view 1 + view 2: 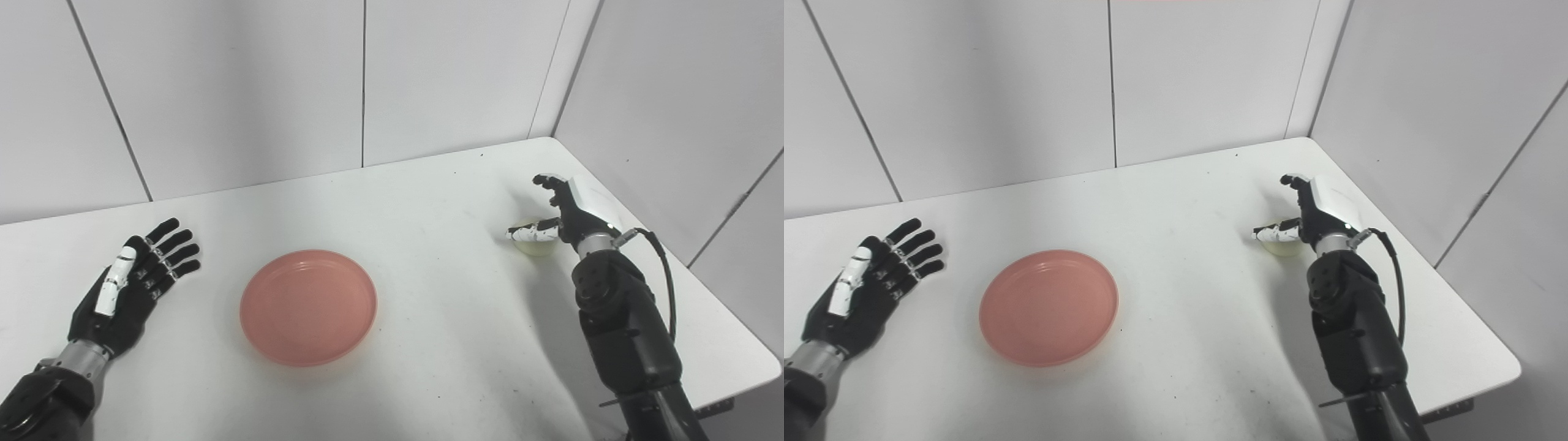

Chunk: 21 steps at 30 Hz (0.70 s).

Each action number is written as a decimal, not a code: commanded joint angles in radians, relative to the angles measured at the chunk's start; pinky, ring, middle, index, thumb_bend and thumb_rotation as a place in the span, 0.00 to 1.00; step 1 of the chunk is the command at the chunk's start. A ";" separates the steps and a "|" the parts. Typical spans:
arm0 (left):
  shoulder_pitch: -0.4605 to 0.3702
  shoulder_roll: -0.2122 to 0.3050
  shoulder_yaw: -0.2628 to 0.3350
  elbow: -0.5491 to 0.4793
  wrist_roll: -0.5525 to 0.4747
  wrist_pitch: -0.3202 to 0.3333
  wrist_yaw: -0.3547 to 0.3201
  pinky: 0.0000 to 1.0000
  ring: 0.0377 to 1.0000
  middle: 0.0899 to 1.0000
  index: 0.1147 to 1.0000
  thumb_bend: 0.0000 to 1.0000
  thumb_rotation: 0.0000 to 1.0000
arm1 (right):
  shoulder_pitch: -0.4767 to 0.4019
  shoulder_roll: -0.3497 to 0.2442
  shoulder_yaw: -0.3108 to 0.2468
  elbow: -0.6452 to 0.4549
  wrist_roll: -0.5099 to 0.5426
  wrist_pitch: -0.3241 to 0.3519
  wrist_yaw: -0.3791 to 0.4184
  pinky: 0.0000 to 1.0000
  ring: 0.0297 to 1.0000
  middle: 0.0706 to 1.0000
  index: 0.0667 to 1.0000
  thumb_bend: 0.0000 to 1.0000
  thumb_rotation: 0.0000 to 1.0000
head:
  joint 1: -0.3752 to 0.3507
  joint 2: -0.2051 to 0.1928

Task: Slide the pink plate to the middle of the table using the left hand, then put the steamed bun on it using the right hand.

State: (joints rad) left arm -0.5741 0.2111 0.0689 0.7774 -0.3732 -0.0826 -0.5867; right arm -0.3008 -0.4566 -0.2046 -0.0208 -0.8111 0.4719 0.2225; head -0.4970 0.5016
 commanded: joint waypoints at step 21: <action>0.110 0.030 -0.015 0.025 0.018 0.139 0.021 0.79 0.81 0.83 0.81 0.48 0.80 | -0.042 -0.126 0.061 0.055 -0.023 -0.002 0.094 0.65 0.75 0.82 0.78 0.83 0.32 | -0.016 0.025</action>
State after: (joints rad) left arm -0.5545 0.2323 0.0712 0.7486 -0.3885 -0.0674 -0.5895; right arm -0.3121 -0.5461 -0.1401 0.0507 -0.8254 0.4721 0.3209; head -0.5139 0.5262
